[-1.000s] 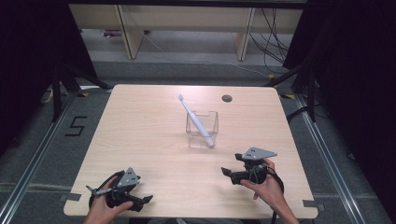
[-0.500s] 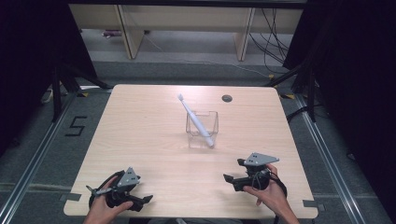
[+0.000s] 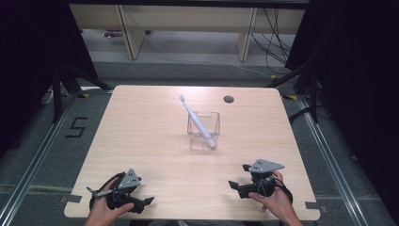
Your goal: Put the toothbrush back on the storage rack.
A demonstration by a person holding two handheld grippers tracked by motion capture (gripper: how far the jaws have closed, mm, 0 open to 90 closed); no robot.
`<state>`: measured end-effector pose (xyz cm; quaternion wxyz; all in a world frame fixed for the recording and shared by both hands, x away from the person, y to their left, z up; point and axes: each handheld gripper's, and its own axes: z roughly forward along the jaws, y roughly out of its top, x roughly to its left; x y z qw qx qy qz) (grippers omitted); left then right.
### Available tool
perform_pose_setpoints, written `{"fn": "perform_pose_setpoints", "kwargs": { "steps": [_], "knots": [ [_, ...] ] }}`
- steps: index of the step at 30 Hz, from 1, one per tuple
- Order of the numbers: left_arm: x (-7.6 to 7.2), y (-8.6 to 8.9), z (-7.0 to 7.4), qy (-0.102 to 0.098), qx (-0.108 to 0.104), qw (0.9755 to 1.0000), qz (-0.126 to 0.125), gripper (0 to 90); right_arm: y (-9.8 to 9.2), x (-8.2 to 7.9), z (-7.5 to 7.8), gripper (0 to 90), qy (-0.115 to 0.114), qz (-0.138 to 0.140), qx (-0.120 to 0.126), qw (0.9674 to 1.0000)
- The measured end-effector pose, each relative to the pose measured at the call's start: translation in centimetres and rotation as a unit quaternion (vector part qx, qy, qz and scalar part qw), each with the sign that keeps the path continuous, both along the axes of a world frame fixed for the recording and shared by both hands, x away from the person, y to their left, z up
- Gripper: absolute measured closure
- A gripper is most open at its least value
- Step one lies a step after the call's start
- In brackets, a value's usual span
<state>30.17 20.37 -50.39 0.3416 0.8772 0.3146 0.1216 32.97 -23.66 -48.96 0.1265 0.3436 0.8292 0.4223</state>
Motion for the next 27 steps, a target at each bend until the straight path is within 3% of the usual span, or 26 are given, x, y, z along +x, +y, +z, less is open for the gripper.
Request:
{"fn": "perform_pose_setpoints", "kwargs": {
  "steps": [8, 9, 11, 12, 13, 16, 24, 27],
  "knots": [
    [0.0, 0.0, 0.0, 0.0, 0.003, 1.0, -0.002, 15.5, -0.5, -0.7, -0.3, 16.6, 0.009, -0.007, -0.01, 0.9999],
    [0.0, 0.0, 0.0, 0.0, 0.002, 1.0, -0.001, 15.5, -0.6, -0.8, -0.4, 16.7, 0.0, -0.012, -0.016, 0.9998],
    [0.0, 0.0, 0.0, -0.001, 0.002, 1.0, -0.001, 15.5, -0.8, -1.1, -0.3, 16.5, 0.013, -0.022, -0.025, 0.9994],
    [0.0, 0.0, 0.0, -0.001, 0.002, 1.0, -0.003, 15.5, -0.8, -1.1, -0.4, 16.6, 0.006, -0.015, -0.029, 0.9995],
    [0.0, -0.1, 0.0, 0.001, 0.0, 1.0, 0.001, 15.5, -0.8, -1.4, -0.5, 16.7, 0.02, -0.026, -0.026, 0.9991],
    [-0.1, -0.1, 0.1, 0.0, -0.003, 1.0, -0.001, 15.6, -1.0, -1.6, -0.5, 16.7, 0.018, -0.013, -0.025, 0.9994],
    [-0.1, -0.1, 0.1, -0.001, -0.001, 1.0, 0.0, 15.6, -1.4, -1.8, -0.3, 16.8, 0.018, -0.017, -0.034, 0.9991],
    [-0.1, -0.1, 0.1, -0.002, -0.001, 1.0, -0.003, 15.5, -1.5, -1.7, -0.4, 17.1, 0.004, -0.021, -0.041, 0.9989]
  ]
}}
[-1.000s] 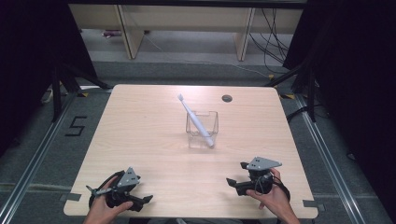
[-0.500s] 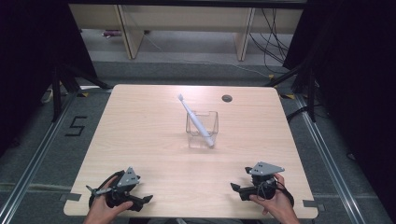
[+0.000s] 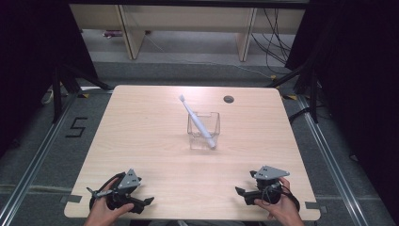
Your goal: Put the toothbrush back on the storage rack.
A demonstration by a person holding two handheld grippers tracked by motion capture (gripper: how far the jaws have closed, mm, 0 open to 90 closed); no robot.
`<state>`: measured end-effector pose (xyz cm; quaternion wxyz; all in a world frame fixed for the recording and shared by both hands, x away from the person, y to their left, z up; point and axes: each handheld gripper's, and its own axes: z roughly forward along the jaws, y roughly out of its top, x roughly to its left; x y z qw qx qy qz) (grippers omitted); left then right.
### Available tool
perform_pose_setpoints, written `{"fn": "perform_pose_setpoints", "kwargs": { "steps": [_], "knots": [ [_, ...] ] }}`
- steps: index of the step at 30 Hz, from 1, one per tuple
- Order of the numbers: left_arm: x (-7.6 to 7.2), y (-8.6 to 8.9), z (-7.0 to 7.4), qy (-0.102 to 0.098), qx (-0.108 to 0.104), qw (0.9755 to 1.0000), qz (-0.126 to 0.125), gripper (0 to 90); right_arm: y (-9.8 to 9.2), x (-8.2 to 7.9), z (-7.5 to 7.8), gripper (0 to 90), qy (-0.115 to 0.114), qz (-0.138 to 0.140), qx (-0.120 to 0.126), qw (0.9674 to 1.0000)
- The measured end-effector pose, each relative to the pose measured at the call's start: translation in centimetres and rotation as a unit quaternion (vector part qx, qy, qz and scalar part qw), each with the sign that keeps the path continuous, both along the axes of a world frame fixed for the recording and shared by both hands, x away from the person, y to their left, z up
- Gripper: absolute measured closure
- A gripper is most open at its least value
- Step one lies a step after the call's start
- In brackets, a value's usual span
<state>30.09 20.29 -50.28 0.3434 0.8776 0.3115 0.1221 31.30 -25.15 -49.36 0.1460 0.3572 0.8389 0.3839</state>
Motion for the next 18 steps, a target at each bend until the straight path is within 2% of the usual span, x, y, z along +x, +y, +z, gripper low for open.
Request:
{"fn": "perform_pose_setpoints", "kwargs": {
  "steps": [1, 5, 6, 9, 11, 12, 13, 14, 15, 18],
  "knots": [
    [0.03, 0.0, 0.01, -0.001, 0.001, 1.0, -0.002, 15.5, 0.1, -0.08, 0.02, 17.3, 0.013, -0.001, 0.003, 0.9999],
    [-0.03, 0.0, 0.0, 0.001, -0.002, 1.0, 0.003, 15.5, 0.07, -0.12, 0.15, 17.2, 0.011, -0.002, 0.005, 0.9999],
    [0.03, 0.08, 0.05, 0.0, 0.006, 1.0, -0.003, 15.5, 0.04, -0.12, 0.16, 17.2, 0.006, -0.006, 0.003, 1.0],
    [0.04, 0.04, 0.04, 0.0, 0.006, 1.0, -0.004, 15.5, 0.02, 0.05, -0.01, 17.2, 0.005, 0.004, 0.002, 1.0],
    [0.03, 0.05, 0.03, 0.0, 0.005, 1.0, -0.003, 15.5, 0.11, -0.06, 0.07, 17.2, 0.012, -0.001, 0.003, 0.9999],
    [0.03, 0.06, 0.04, 0.0, 0.005, 1.0, -0.003, 15.5, 0.1, 0.01, 0.05, 17.2, 0.005, 0.003, -0.001, 1.0],
    [0.03, 0.07, 0.05, -0.001, 0.005, 1.0, -0.003, 15.5, 0.21, -0.11, 0.04, 17.2, 0.013, 0.0, 0.004, 0.9999],
    [0.09, 0.12, 0.09, -0.001, 0.009, 0.9999, -0.006, 15.5, 0.16, 0.01, 0.01, 17.2, 0.003, 0.004, -0.001, 1.0],
    [0.09, 0.08, 0.08, -0.001, 0.006, 1.0, -0.005, 15.5, 0.24, -0.08, 0.0, 17.2, 0.014, -0.001, 0.004, 0.9999],
    [0.06, 0.04, 0.05, -0.001, 0.006, 1.0, -0.004, 15.5, 0.22, 0.06, -0.05, 17.3, 0.009, 0.007, -0.002, 0.9999]
  ]
}}
